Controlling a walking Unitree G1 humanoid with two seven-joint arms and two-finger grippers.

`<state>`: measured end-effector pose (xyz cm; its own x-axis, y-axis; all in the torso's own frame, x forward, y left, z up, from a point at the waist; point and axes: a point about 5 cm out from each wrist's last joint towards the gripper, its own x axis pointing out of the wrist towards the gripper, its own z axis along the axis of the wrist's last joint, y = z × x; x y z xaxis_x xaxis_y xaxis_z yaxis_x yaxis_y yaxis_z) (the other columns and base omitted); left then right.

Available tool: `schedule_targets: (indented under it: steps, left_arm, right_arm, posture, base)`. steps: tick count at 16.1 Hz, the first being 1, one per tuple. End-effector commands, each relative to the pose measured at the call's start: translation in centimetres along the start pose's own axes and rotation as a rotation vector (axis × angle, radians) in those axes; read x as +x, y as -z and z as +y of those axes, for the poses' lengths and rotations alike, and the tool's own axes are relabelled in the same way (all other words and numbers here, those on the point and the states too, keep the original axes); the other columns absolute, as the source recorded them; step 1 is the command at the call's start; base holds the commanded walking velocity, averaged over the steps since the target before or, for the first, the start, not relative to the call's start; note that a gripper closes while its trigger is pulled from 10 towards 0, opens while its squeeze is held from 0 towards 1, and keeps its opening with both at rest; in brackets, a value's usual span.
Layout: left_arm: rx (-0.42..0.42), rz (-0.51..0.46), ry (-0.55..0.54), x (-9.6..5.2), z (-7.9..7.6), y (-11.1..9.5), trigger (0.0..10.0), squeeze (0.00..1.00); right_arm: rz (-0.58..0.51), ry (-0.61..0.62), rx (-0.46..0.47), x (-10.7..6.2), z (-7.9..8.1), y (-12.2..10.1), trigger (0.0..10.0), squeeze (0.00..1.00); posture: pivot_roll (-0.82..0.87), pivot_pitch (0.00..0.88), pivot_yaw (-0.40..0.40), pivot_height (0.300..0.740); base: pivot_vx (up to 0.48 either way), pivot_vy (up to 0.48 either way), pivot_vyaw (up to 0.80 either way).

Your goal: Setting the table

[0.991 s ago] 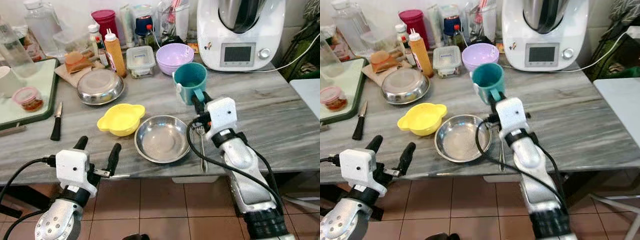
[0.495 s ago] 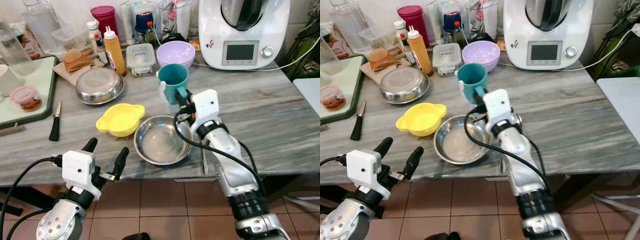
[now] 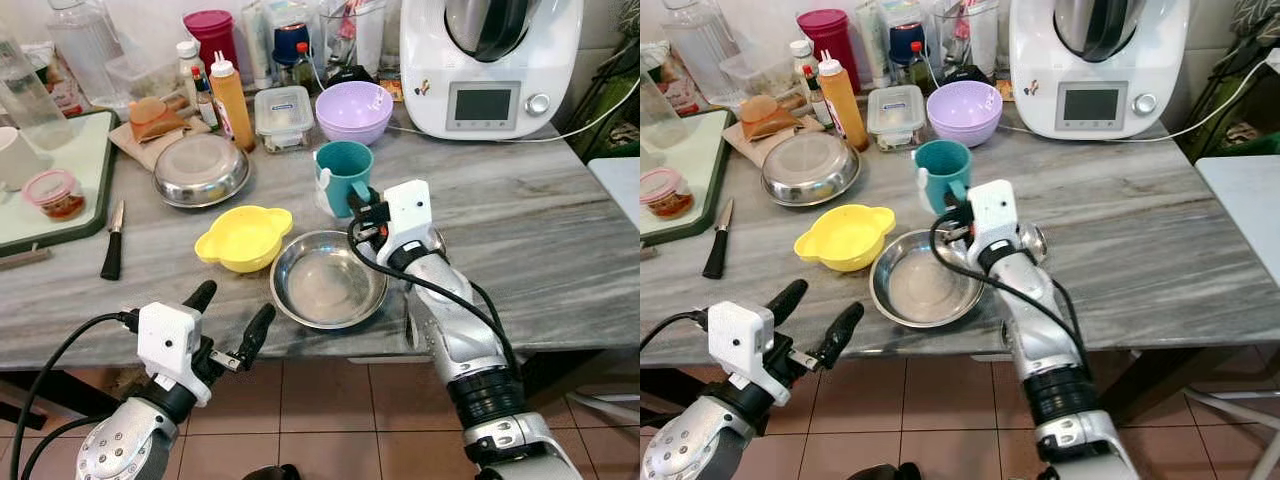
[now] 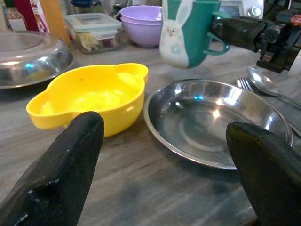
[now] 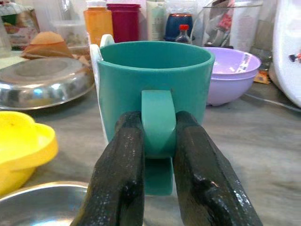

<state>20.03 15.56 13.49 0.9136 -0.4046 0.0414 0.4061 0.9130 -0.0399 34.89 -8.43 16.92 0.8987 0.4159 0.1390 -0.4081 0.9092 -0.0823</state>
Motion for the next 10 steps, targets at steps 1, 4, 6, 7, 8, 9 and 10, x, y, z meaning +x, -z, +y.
schedule_targets:
  steps: [1,4,6,7,8,9,10]
  left_arm:
    - [0.0,0.021,0.012,-0.1,0.1,0.2,10.0,0.0]
    - [-0.005,0.027,0.024,-0.2,0.0,0.2,10.0,0.0]
    - [-0.005,0.022,0.025,-0.1,-0.2,-0.1,10.0,0.0]
    - [-0.006,0.021,0.025,-0.1,-0.3,-0.2,10.0,0.0]
    - [-0.008,0.022,0.026,-0.1,-0.4,-0.3,10.0,0.0]
    - [-0.008,0.024,0.027,-0.2,-0.4,-0.3,10.0,0.0]
    - [-0.01,0.025,0.028,-0.2,-0.5,-0.3,10.0,0.0]
  right_arm:
    - [-0.024,-0.012,-0.007,0.5,0.1,-0.5,10.0,0.0]
    - [-0.009,-0.021,0.001,0.5,0.2,0.0,10.0,0.0]
    - [0.003,-0.039,-0.002,0.5,0.4,0.5,10.0,0.0]
    - [0.012,-0.046,-0.005,0.6,0.5,0.8,10.0,0.0]
    - [0.021,-0.052,-0.011,0.8,0.5,1.0,10.0,0.0]
    - [0.025,-0.054,-0.014,0.9,0.5,1.1,10.0,0.0]
    - [0.028,-0.058,-0.019,0.9,0.5,1.1,10.0,0.0]
  posture:
    - [0.0,0.124,0.07,0.74]
    - [0.0,0.122,0.073,0.74]
    - [0.01,0.123,0.075,0.74]
    - [0.01,0.124,0.075,0.74]
    - [0.01,0.127,0.076,0.74]
    - [0.01,0.128,0.075,0.74]
    - [0.02,0.131,0.074,0.74]
  base:
    - [0.0,0.0,0.0]
    - [0.0,0.0,0.0]
    - [0.0,0.0,0.0]
    - [0.0,0.0,0.0]
    - [0.0,0.0,0.0]
    - [0.0,0.0,0.0]
    - [0.0,0.0,0.0]
